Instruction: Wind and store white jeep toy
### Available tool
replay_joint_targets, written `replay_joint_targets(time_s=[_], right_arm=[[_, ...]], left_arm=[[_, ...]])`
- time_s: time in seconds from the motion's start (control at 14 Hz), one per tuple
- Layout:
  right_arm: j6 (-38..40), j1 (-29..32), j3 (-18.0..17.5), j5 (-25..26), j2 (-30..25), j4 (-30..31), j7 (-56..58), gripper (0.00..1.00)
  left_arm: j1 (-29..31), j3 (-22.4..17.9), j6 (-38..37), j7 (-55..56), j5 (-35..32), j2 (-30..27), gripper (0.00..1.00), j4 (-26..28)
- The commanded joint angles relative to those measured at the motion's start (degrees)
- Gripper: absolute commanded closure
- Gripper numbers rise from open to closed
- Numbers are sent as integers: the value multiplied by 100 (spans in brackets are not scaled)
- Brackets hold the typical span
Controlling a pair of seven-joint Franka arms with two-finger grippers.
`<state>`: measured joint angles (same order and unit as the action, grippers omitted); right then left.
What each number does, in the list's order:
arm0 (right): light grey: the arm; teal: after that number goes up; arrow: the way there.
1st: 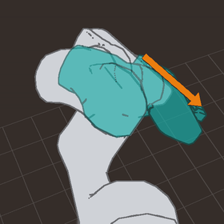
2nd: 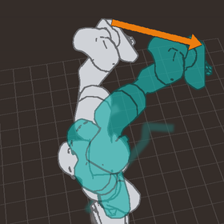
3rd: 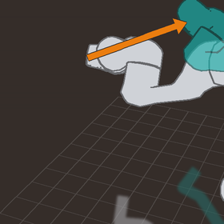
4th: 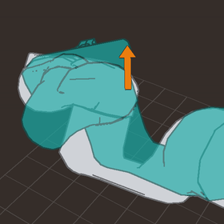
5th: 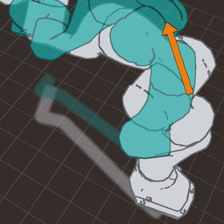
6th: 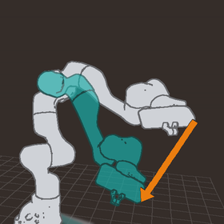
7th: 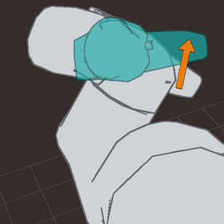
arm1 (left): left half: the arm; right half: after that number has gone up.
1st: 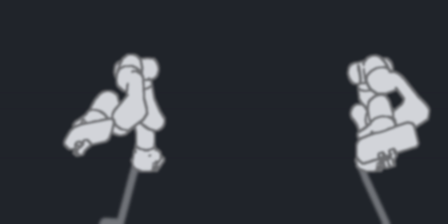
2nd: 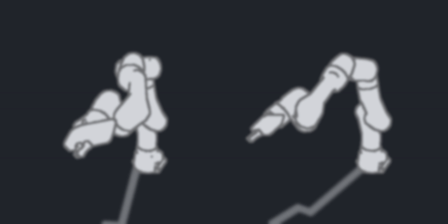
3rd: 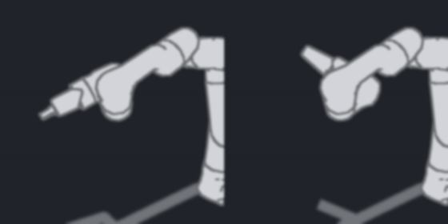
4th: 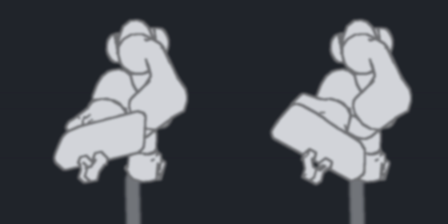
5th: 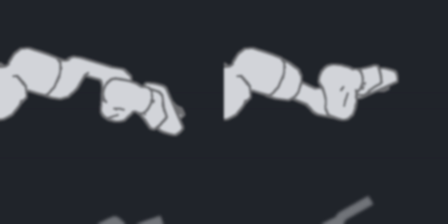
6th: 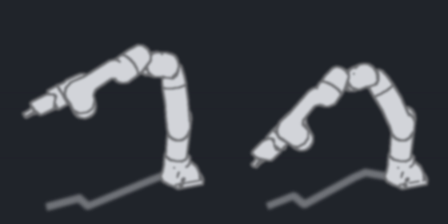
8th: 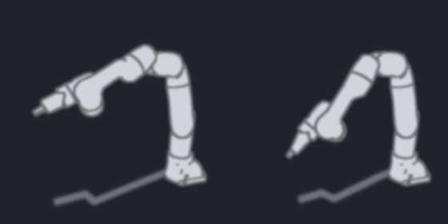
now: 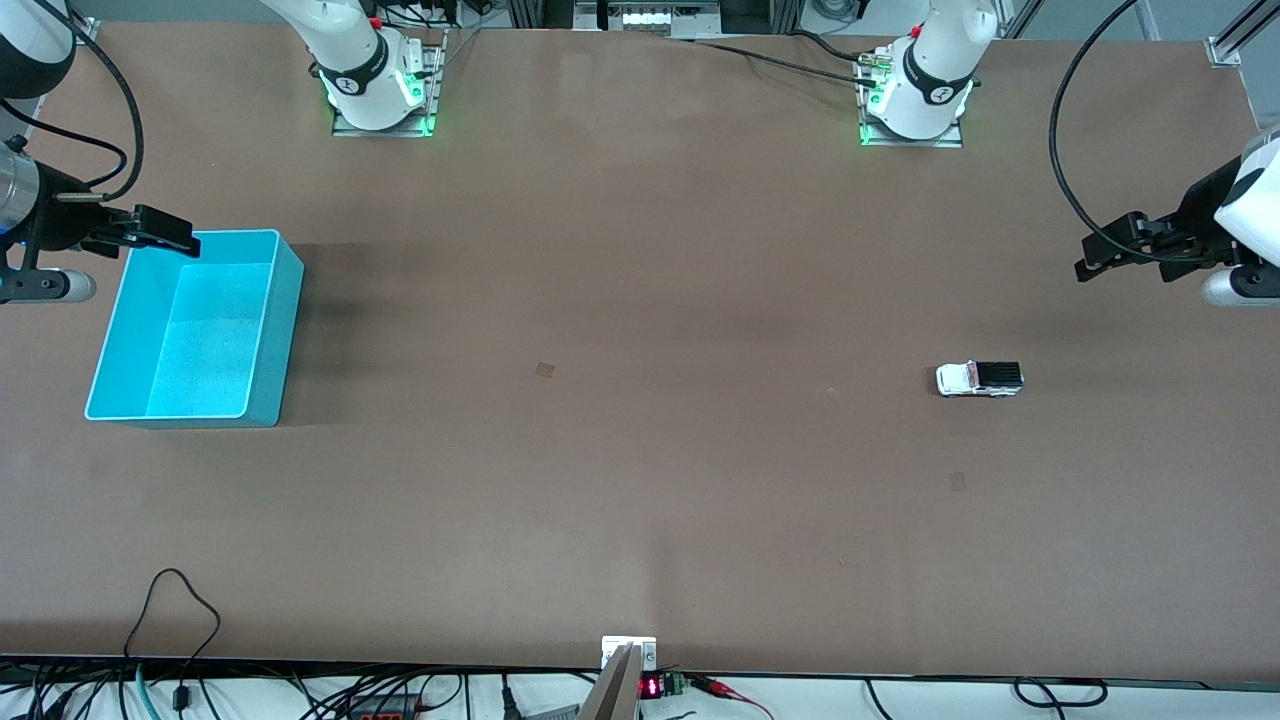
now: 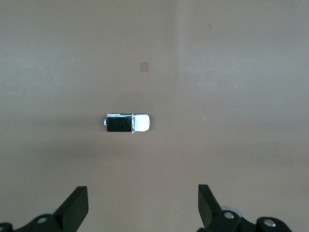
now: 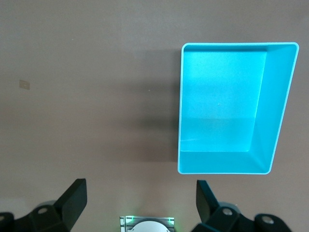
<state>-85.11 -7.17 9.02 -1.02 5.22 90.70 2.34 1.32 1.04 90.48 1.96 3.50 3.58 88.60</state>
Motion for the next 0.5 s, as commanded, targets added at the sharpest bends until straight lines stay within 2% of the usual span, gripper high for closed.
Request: replay_joint_targets(time_s=[0.0, 0.43], right_arm=[[-49, -12, 12, 76, -109, 97, -24, 0], [-40, -3, 13, 76, -109, 88, -23, 0]], left_arm=[[17, 19, -40, 41, -77, -146, 0, 122], [9, 19, -39, 59, -78, -33, 0, 158]])
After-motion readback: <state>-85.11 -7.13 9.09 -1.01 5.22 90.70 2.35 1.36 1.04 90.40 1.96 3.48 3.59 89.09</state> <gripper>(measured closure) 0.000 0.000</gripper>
